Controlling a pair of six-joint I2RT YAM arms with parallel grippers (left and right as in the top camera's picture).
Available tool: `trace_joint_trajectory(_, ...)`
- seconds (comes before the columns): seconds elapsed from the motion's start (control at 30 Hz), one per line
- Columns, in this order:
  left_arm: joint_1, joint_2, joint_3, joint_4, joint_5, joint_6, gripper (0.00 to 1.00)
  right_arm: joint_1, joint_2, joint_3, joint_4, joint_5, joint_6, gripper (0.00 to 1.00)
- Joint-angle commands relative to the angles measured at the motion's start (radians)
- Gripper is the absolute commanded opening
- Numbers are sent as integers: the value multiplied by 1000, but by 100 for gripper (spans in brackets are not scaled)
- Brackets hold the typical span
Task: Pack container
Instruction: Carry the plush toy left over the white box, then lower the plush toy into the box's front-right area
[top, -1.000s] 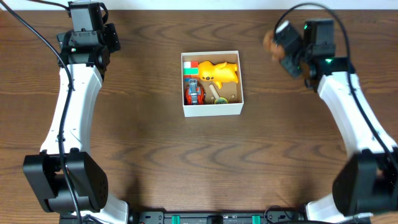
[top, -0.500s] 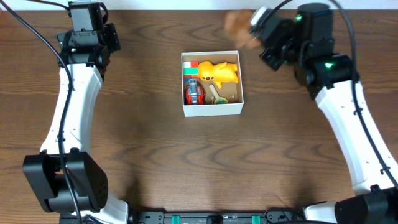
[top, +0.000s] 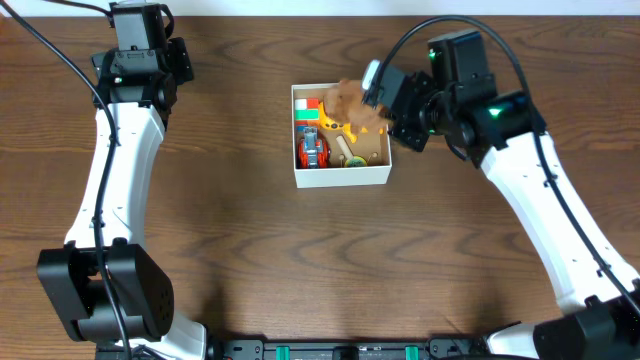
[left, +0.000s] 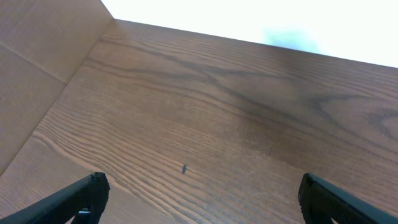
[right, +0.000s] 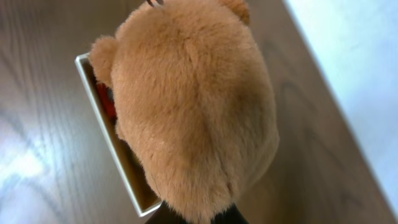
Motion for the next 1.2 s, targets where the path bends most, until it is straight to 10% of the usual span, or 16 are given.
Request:
trace_joint_trajectory(0.0,0,-18,18,-3,-9,-5,98,11,46,16,-19,23,-48,1)
trace_joint_trajectory(1.17,0,-18,18,-3,-9,-5,98,20,275,16,-25,85,-211,1)
